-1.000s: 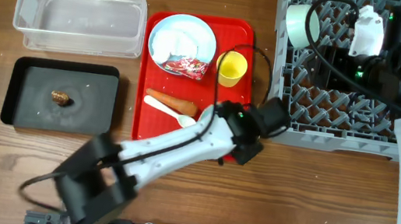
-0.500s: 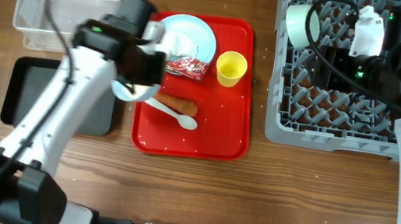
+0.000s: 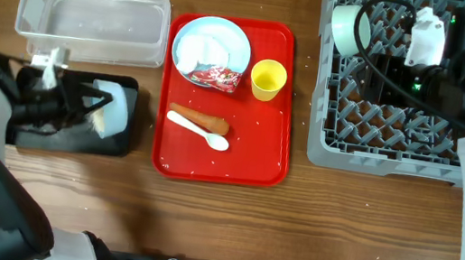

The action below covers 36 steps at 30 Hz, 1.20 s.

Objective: Sort waste into correct bins and load items into the dishwasher rack
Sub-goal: 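Tip the rice bowl over the black tray to pour out rice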

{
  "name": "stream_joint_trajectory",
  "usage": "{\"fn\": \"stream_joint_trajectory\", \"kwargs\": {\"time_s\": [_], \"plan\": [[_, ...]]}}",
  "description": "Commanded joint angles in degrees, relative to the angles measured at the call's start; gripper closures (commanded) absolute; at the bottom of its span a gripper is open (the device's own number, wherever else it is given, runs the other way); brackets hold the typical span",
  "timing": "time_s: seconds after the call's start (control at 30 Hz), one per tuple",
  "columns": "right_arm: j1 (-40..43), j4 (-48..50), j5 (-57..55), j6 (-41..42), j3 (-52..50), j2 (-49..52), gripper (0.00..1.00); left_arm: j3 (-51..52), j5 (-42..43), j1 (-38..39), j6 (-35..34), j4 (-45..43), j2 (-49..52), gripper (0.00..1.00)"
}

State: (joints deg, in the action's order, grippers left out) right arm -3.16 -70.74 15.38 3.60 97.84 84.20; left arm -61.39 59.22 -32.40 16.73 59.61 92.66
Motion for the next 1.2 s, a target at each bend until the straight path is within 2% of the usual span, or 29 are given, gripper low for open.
{"fn": "stream_joint_trajectory", "kwargs": {"time_s": [0.0, 0.13, 0.33, 0.63, 0.9, 1.07, 1.17], "plan": [[0.1, -0.1, -0.5, -0.6, -0.1, 0.2, 0.31, 3.9, 11.7, -4.6, 4.3, -1.6, -0.8, 0.96], [0.1, -0.1, -0.4, -0.6, -0.1, 0.2, 0.31, 6.1, 19.5, -8.0, 4.3, -2.1, -0.8, 0.96], [0.1, -0.5, -0.5, -0.6, -0.1, 0.2, 0.31, 6.1, 30.8, -9.2, 3.4, -2.1, -0.8, 0.96], [0.1, -0.8, -0.5, -0.6, -0.1, 0.2, 0.31, 6.1, 31.1, -9.2, -3.8, -2.4, -0.8, 0.96], [0.1, -0.9, -0.5, -0.6, -0.1, 0.2, 0.31, 6.1, 31.1, -9.4, -5.3, -2.4, -0.8, 0.96], [0.1, -0.6, -0.5, -0.6, -0.1, 0.2, 0.31, 6.1, 31.1, -11.7, -11.2, -2.4, -0.8, 0.96], [0.1, -0.7, -0.5, -0.6, -0.1, 0.2, 0.31, 6.1, 31.1, -12.9, -11.3, -2.4, -0.8, 0.96]]}}
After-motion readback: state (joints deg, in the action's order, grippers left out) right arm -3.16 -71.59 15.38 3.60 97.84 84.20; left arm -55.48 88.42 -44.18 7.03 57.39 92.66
